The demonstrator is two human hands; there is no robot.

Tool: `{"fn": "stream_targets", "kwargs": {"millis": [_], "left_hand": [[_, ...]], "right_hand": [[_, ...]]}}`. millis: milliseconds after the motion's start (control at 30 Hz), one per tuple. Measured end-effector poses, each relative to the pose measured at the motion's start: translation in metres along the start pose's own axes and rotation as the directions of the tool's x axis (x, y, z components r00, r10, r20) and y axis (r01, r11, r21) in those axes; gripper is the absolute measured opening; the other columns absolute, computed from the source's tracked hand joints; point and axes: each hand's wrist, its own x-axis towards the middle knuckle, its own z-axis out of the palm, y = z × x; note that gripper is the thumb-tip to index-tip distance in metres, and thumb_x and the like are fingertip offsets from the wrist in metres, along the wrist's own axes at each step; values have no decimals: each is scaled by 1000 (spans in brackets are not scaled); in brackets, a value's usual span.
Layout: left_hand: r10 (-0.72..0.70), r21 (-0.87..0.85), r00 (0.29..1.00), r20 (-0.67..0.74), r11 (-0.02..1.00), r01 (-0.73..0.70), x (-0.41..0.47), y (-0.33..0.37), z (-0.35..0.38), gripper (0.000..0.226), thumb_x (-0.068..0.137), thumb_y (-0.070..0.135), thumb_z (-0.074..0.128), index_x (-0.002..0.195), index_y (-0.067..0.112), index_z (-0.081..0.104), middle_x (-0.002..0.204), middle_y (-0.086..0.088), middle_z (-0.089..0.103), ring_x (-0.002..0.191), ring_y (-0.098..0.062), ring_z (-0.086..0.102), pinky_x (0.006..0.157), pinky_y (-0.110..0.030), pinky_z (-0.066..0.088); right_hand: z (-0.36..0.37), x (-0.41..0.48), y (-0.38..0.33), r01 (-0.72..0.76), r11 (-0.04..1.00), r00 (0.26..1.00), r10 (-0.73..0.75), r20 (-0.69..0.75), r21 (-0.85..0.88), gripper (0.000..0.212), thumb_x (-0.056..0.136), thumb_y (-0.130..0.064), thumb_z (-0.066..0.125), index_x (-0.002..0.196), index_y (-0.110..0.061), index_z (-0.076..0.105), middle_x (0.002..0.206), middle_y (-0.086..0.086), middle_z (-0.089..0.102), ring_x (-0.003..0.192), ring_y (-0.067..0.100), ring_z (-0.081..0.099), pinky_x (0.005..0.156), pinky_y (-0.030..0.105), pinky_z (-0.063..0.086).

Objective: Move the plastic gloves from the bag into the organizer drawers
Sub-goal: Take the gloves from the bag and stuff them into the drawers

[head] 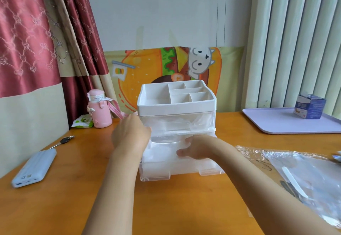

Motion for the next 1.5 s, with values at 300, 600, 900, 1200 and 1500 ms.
{"fn": "stream_targets", "kwargs": {"millis": [300,600,900,1200,1500], "left_hand": [[175,2,785,595,976,-219,-11,23,26,24,96,19,51,114,13,64,106,-7,61,89,-22,56,76,-27,46],[125,-5,784,608,988,-154,-11,25,41,35,99,27,45,127,7,52,117,-9,53,99,-23,50,77,-27,36],[92,84,770,631,979,-186,-8,21,43,15,93,2,46,102,10,55,84,-6,48,67,-15,45,54,-21,34],[92,14,807,584,992,-124,-12,25,33,40,88,22,68,124,7,57,109,-10,61,98,-25,60,77,-29,46],[402,-268,877,264,904,-334,-48,64,1,35,91,43,60,118,20,64,118,6,64,102,-11,58,81,-23,41]], "right_hand": [[10,22,-5,-86,984,996,86,-2,-153,81,87,-68,43,148,-17,30,153,10,30,142,34,20,115,40,16],[4,21,-4,106,986,990,-93,107,-126,63,96,-46,48,150,-24,23,151,2,35,134,26,35,106,36,30],[-1,42,14,92,939,989,-47,141,-331,67,94,-33,57,151,-24,23,149,3,37,132,28,38,109,36,33],[-36,13,19,221,926,970,-177,164,-308,64,90,-54,54,146,-29,35,151,-5,36,139,19,33,114,35,25],[-64,-67,86,304,945,907,-247,-342,123,18,91,-34,61,105,-26,68,94,-14,72,83,-1,67,82,23,53]]}}
